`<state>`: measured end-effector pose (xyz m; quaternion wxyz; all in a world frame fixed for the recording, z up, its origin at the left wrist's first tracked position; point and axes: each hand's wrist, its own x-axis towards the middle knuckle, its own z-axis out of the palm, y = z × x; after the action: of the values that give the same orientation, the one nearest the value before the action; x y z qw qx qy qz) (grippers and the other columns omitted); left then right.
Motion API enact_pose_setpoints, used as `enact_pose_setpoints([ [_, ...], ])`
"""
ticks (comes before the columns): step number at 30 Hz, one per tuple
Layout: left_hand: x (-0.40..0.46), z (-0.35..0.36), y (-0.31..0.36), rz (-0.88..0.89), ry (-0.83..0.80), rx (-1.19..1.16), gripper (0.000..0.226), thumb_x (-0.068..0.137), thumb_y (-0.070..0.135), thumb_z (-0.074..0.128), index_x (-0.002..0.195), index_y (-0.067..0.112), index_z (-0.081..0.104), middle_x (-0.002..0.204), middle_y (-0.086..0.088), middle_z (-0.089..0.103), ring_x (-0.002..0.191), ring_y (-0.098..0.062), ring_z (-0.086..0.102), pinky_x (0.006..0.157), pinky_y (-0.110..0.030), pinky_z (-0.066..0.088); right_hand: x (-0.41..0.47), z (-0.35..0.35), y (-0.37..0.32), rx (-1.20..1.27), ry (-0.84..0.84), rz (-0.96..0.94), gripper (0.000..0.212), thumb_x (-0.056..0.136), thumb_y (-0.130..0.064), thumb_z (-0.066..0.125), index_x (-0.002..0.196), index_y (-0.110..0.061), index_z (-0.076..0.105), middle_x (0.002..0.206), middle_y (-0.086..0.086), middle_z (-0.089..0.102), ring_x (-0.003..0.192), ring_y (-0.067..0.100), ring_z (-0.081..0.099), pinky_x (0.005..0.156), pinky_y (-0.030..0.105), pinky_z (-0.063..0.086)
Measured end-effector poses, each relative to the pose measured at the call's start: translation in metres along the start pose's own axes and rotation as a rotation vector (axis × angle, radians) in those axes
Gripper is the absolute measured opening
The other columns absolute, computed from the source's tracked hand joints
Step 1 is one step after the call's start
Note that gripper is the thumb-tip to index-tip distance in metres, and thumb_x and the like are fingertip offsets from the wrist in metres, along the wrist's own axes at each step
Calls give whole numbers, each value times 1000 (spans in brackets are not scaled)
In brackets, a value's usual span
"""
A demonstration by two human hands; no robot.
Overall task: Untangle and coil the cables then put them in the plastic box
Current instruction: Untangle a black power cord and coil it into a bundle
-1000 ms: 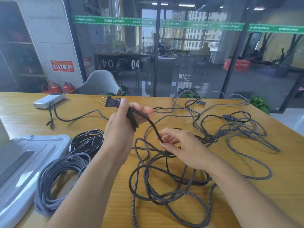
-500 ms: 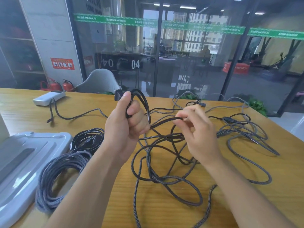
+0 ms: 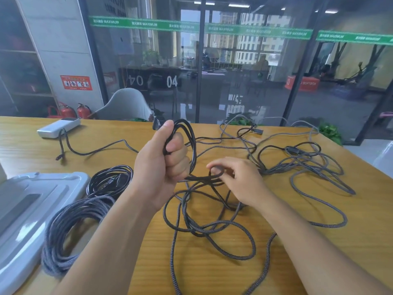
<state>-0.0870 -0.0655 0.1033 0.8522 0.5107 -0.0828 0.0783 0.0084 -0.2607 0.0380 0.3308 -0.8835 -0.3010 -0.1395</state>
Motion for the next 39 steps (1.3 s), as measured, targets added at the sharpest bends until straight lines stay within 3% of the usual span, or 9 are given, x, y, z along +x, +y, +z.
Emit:
enact_pose_setpoints([
  [5,2,0,-5,5,-5,93,55,111,39,34,59,23,34,52,6,17,49,-14,10,49,-30,10,-4,-15,-18,468,292,-2,20,108,-15,56,124,-19,66,105,-5,78,92,13,76,71,30,62],
  [12,4,-3,-7,22,3,123,55,112,38,34,59,22,36,53,5,17,50,-15,10,51,-32,10,-7,-45,-37,1224,163,-79,31,107,-9,43,125,-10,67,130,12,71,136,30,58,108,41,51],
  [16,4,-3,-7,19,2,113,55,111,39,35,59,22,37,54,5,17,50,-15,11,47,-28,14,-6,-55,-38,1320,259,-73,20,98,-14,56,104,-15,74,97,4,76,127,30,64,110,37,47],
  [20,6,-5,-11,26,-8,178,55,112,38,35,60,22,38,53,5,21,49,-15,14,48,-29,14,-6,-62,-32,928,217,101,48,100,-13,62,146,-21,52,98,4,78,117,17,70,106,28,46],
  [23,7,-7,-12,23,1,190,55,113,38,35,60,21,40,54,5,22,49,-15,15,48,-29,16,-7,-60,-26,791,219,111,44,102,-9,62,143,-23,58,108,2,79,117,10,68,97,19,48],
  [31,5,-5,-10,41,-6,157,54,113,37,34,62,20,38,54,4,21,51,-17,14,50,-31,16,-5,-58,-23,1470,202,41,49,98,-1,51,143,-19,55,96,2,69,90,17,67,88,30,58],
  [33,5,-7,-10,30,-3,179,53,113,39,34,63,20,38,56,3,20,53,-18,13,52,-32,14,-5,-61,-24,1202,160,119,47,103,0,49,143,-22,56,90,4,66,81,20,66,79,34,60],
  [36,6,-6,-14,-1,-4,201,54,112,40,35,62,20,38,58,2,19,53,-18,12,52,-34,13,-4,-57,-12,257,223,233,44,102,-7,53,136,-34,59,97,-1,68,72,16,70,67,33,60],
  [39,5,-3,-18,-37,-27,216,56,112,41,35,60,21,41,57,3,22,52,-16,14,50,-30,14,-6,-41,-5,-347,199,174,52,90,-9,63,137,-31,60,125,-4,61,109,12,58,89,34,56],
])
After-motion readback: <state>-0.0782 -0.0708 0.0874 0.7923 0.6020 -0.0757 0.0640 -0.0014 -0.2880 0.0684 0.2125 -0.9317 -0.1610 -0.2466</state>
